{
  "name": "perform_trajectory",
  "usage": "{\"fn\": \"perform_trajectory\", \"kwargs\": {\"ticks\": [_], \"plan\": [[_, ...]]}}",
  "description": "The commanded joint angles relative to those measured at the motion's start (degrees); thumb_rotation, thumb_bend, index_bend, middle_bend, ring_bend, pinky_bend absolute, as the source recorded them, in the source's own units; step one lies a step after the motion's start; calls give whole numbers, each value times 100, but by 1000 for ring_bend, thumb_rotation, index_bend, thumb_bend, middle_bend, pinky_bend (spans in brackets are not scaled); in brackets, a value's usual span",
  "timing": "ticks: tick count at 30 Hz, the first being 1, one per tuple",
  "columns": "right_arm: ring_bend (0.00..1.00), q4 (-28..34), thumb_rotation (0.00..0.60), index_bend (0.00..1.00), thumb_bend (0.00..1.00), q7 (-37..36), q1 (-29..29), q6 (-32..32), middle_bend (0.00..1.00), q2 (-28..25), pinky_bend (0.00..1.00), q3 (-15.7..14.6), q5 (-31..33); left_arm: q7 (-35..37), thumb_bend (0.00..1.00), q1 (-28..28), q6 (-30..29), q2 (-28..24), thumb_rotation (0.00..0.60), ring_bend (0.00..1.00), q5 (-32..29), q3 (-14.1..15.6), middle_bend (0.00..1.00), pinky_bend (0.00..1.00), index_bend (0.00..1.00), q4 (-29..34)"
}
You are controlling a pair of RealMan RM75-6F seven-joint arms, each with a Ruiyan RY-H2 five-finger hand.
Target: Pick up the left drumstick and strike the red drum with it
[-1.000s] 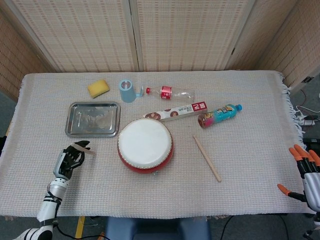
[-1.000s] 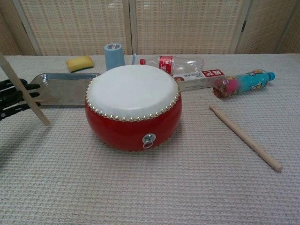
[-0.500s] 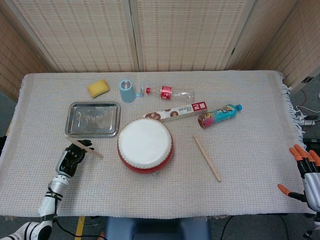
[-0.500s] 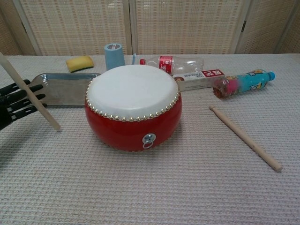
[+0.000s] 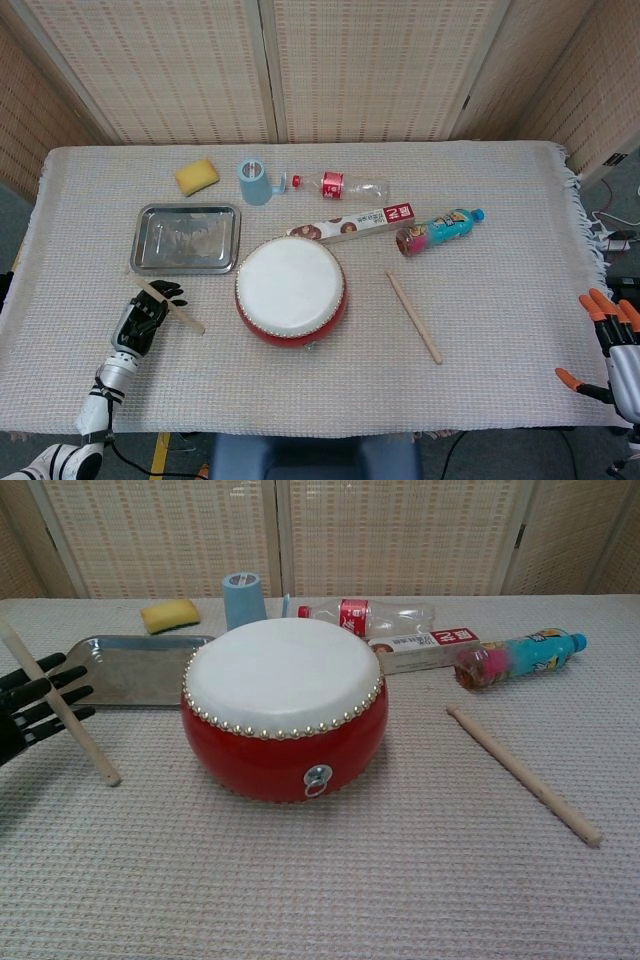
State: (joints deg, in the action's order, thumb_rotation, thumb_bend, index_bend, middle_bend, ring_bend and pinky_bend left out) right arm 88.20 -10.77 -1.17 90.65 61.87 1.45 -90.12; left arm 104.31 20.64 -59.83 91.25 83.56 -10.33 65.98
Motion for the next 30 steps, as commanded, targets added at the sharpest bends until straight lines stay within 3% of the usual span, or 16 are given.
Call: {"fn": "perform_trajectory", "kwargs": {"ticks": [1,11,21,30], "plan": [[0,-1,600,0,0,0,-4,3,0,1,0,1,5,58,525,4,-85,60,600,316,58,70,356,375,403,-102],[0,-9,600,0,0,-2,-8,9,0,8,0,5,5,-224,532,-45,-488,319,600,385,123,206,404,465,410,-266],[0,10,600,0,0,13,-22,26,0,-3,0,13,18,-1299,539,38,-852,283,600,409,234,213,441,490,441,9],[0,4,600,0,0,13,-19,7,0,2,0,13,24,-2011,539,25,-1071,384,600,434,427,476,473,508,467,57]]}}
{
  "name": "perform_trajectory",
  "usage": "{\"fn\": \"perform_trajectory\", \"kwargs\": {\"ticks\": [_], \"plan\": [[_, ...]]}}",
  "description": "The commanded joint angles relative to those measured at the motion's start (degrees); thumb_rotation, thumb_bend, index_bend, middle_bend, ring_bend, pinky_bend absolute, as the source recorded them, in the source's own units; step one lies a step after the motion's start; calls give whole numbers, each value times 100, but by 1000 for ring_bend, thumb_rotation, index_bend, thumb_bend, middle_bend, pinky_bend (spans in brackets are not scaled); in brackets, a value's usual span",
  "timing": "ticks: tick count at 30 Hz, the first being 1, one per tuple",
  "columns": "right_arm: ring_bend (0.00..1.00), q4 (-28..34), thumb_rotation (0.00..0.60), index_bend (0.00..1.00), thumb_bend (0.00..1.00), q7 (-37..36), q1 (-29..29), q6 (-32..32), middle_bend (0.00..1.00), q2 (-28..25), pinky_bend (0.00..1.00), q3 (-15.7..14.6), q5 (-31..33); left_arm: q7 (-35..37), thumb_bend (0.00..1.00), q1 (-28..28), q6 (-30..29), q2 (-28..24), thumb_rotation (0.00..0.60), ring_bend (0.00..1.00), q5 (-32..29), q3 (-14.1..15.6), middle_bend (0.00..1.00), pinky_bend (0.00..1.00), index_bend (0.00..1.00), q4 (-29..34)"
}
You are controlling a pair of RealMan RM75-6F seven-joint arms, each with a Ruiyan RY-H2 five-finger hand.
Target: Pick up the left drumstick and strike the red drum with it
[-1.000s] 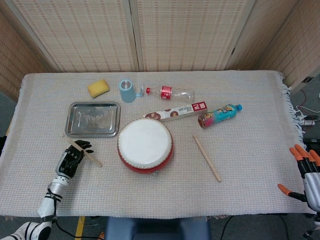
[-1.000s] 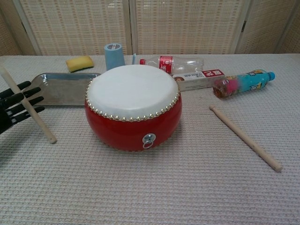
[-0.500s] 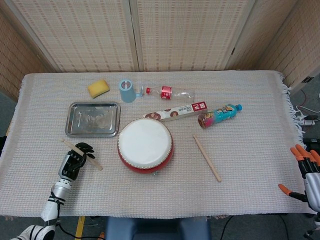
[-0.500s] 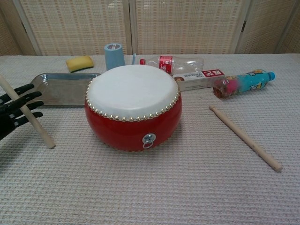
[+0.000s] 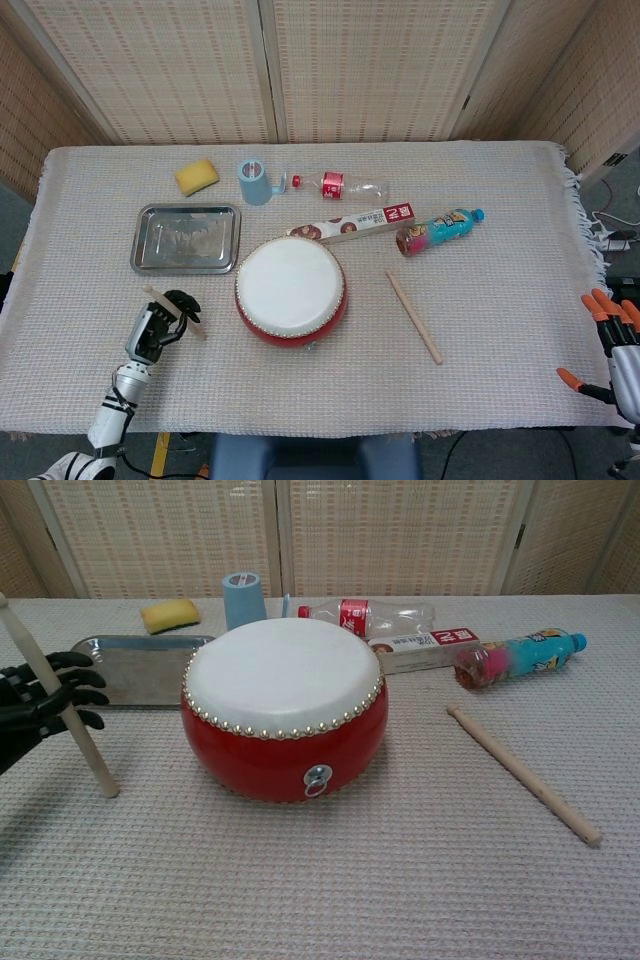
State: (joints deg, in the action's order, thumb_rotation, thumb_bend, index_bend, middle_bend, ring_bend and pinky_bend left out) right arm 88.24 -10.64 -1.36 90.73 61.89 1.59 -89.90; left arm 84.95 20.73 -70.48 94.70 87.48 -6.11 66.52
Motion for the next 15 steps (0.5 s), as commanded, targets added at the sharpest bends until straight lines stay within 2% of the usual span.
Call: {"fn": "perform_trajectory", "kwargs": {"ticks": [1,15], "plan": [[0,-1,600,0,0,-1,-1,-2,0,1,0,1,4,-109,540,23,6,60,600,436,33,72,476,509,469,-4],[0,-7,600,0,0,-20,-16,-10,0,0,0,2,34,-378,542,58,91,337,600,443,-5,255,487,516,495,-192]]}}
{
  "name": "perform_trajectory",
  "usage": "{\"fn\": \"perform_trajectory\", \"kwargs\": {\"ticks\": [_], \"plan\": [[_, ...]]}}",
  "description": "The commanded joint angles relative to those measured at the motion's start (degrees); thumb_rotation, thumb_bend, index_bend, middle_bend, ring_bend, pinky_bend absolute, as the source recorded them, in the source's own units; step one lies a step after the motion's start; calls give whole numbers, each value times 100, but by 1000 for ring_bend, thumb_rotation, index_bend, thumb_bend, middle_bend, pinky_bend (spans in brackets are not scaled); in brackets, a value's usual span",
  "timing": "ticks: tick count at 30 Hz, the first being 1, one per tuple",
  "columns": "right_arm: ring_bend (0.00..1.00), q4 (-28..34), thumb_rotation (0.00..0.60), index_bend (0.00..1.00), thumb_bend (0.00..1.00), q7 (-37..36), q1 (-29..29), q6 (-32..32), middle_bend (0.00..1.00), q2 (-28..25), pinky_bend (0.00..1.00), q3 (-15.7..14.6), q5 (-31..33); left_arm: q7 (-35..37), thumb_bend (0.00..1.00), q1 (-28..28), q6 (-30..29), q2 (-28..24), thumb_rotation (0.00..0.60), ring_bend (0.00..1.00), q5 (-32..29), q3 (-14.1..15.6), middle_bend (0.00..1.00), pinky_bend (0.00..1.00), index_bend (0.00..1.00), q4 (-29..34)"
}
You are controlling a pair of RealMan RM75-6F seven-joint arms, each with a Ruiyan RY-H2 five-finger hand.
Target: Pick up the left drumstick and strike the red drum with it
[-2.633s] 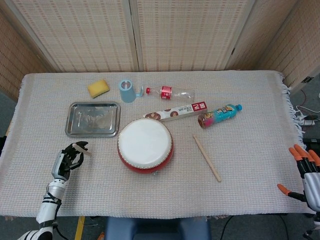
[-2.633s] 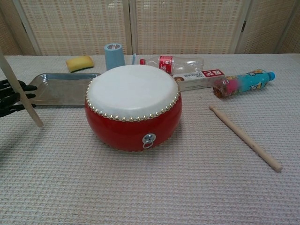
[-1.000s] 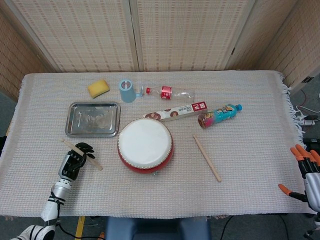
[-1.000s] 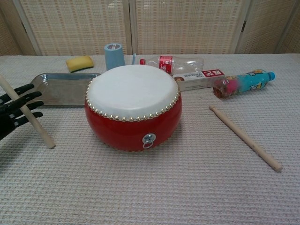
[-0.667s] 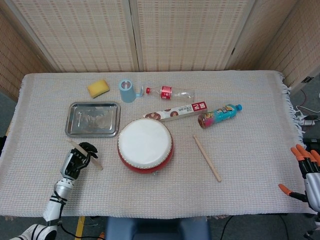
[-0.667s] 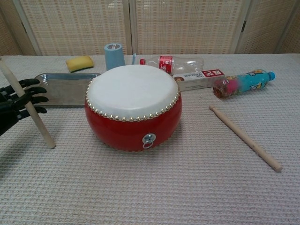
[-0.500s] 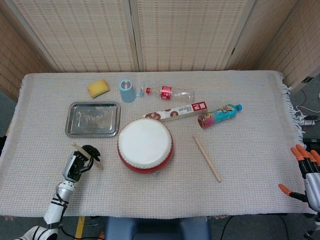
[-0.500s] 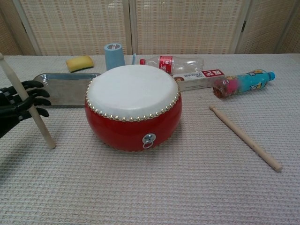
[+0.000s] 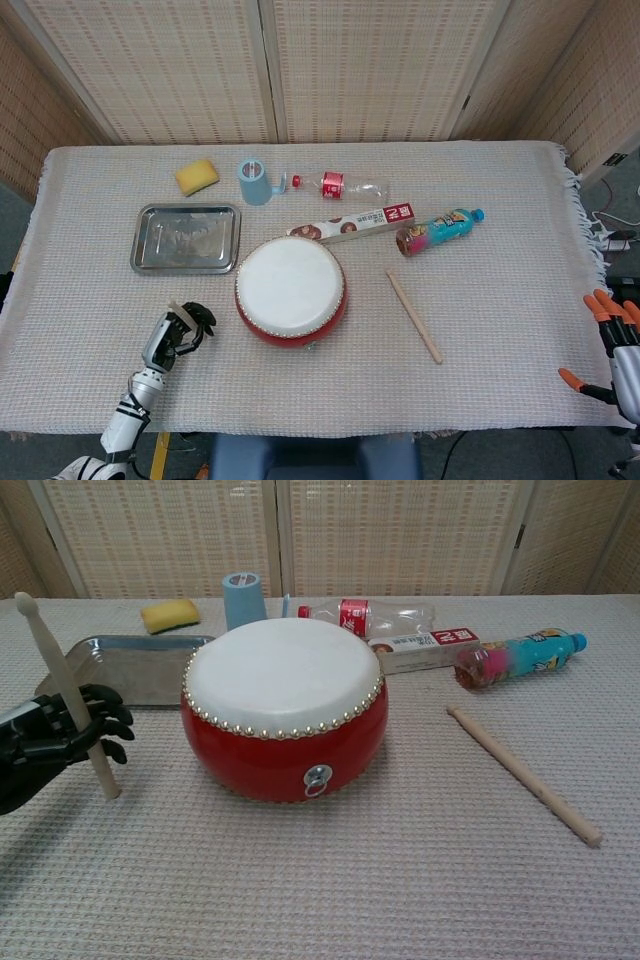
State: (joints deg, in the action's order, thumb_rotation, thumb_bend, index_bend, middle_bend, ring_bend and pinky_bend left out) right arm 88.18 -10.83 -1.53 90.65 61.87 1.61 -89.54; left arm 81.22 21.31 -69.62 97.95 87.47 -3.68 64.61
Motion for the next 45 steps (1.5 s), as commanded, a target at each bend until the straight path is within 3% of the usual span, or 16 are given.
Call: {"fn": "perform_trajectory", "kwargs": {"ticks": [1,15,29,40,45], "plan": [[0,-2,600,0,0,-3,2,-4,0,3,0,1,-1,-3,542,-2,18,23,600,443,-17,22,488,516,497,-14],[0,-18,600,0,0,-7,6,-27,0,21,0,13,26,-80,543,30,198,233,600,461,-126,99,514,517,543,-322],[0,3,600,0,0,15,9,-28,0,23,0,18,22,325,552,63,461,232,600,696,-372,-46,763,626,781,-312],[0,26,600,0,0,21,7,-12,0,12,0,19,5,303,552,79,464,300,600,891,-379,-94,966,837,921,-425],[0,29,600,0,0,19,7,-10,0,15,0,19,2,253,578,70,469,323,600,985,-438,-146,1000,945,992,-430]]}}
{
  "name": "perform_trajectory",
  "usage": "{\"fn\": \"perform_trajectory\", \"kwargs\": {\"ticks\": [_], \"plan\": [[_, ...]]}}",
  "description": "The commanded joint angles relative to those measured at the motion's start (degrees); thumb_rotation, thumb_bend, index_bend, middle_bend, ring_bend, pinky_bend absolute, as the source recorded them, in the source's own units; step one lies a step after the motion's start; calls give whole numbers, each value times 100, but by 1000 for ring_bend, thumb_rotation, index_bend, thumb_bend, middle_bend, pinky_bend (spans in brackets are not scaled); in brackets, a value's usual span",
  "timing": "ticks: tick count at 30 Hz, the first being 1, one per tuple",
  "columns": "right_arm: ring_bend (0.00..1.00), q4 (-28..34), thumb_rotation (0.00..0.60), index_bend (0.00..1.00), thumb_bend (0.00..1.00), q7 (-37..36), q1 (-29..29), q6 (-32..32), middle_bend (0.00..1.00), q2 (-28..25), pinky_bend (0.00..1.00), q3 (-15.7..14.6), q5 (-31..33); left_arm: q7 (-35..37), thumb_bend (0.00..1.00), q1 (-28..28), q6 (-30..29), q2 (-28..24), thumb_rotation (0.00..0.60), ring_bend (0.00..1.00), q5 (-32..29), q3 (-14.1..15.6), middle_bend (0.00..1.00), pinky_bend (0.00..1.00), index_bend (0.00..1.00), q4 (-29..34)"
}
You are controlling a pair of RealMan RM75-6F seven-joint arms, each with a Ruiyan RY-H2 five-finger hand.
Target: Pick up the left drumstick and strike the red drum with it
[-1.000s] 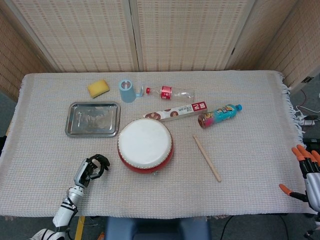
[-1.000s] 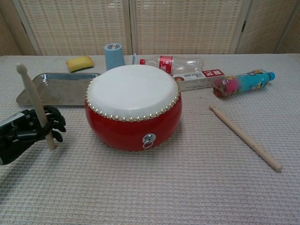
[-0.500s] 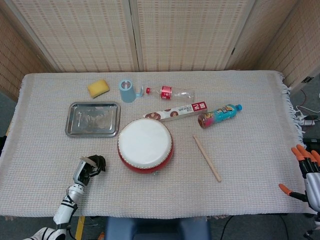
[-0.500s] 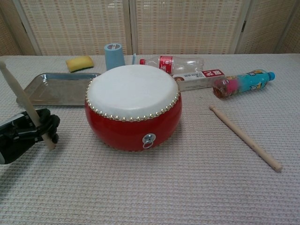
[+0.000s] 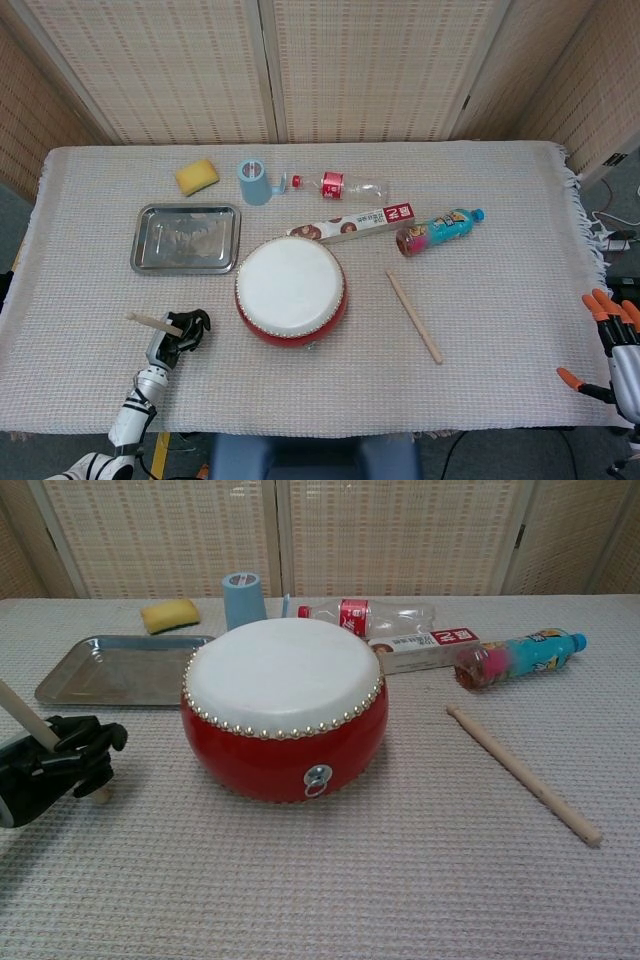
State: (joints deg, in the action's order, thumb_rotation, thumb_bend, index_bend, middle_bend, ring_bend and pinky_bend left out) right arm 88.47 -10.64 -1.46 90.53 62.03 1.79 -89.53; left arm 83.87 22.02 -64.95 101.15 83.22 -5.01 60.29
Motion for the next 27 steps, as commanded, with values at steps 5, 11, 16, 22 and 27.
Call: {"fn": "perform_trajectory", "kwargs": {"ticks": [5,11,16,22,27], "plan": [[0,8,600,0,0,13,6,2,0,1,0,2,-11,-89,736,-15,6,20,600,1000,-80,-73,1000,1000,1000,7],[0,15,600,0,0,25,12,-4,0,5,0,6,-10,-110,888,-26,-5,-12,600,1000,-86,-106,1000,1000,1000,36],[0,10,600,0,0,32,12,11,0,12,0,3,-30,-286,939,-36,-156,-130,600,1000,-23,-145,1000,1000,1000,71],[0,-12,600,0,0,3,12,38,0,13,0,6,-54,-879,942,17,-330,-602,600,1000,98,-211,1000,1000,1000,256],[0,-49,600,0,0,-31,42,35,0,13,0,10,-100,-2037,942,182,-354,-1436,600,1000,262,-273,1000,1000,1000,533]]}}
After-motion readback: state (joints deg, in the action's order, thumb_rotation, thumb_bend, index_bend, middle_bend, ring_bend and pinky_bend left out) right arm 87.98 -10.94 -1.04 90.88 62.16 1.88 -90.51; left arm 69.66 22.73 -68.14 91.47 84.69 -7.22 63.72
